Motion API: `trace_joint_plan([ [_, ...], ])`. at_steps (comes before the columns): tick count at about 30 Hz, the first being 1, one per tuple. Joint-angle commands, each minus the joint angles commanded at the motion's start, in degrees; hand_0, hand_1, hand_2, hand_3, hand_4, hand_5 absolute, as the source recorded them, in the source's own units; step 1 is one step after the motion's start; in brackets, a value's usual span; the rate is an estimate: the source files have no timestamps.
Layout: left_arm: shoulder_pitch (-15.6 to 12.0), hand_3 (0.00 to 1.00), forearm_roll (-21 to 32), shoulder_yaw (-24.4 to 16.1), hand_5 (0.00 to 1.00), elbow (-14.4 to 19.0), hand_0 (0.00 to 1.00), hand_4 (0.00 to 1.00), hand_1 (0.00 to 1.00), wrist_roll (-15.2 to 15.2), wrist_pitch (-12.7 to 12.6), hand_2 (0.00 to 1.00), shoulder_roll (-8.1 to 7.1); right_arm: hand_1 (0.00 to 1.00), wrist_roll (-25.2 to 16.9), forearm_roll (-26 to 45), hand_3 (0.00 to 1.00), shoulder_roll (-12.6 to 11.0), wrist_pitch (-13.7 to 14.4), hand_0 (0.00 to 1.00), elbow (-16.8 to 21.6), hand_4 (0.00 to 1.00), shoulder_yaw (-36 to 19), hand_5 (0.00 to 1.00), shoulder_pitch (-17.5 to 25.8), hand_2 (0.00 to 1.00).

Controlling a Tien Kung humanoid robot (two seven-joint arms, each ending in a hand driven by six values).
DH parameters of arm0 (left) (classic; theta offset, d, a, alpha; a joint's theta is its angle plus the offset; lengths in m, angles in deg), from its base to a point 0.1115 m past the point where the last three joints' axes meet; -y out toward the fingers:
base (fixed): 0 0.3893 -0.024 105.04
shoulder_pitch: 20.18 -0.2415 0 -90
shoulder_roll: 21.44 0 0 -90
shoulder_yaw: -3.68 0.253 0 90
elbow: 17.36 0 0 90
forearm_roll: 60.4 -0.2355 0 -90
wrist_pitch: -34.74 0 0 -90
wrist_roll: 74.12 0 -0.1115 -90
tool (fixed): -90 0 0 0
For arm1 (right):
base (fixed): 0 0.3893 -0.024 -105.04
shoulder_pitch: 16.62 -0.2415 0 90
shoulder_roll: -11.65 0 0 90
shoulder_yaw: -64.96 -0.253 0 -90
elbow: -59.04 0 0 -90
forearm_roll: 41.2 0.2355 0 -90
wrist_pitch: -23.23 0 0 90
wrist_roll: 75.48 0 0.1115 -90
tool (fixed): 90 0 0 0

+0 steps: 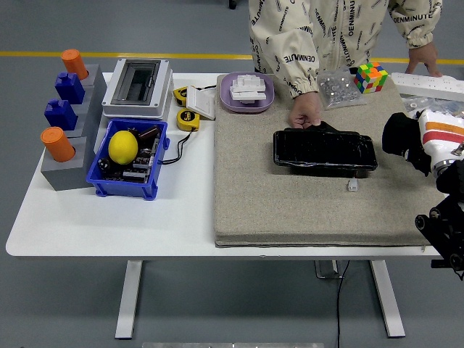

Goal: Pick the rag up,wipe the panel,place it on the desk

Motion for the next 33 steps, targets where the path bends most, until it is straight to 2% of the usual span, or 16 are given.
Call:
trace_joint_plan([
  [33,-0.09,0.562,0.31,0.85,0.447,-0.1,0.604,0.63,0.636,-0.01,0.01,0.637,-0.21,0.415,0.28,0.65,0.471,8.45,0.42,0.309,2.24,0.933,6.33,0.043,-2.99,0.449],
])
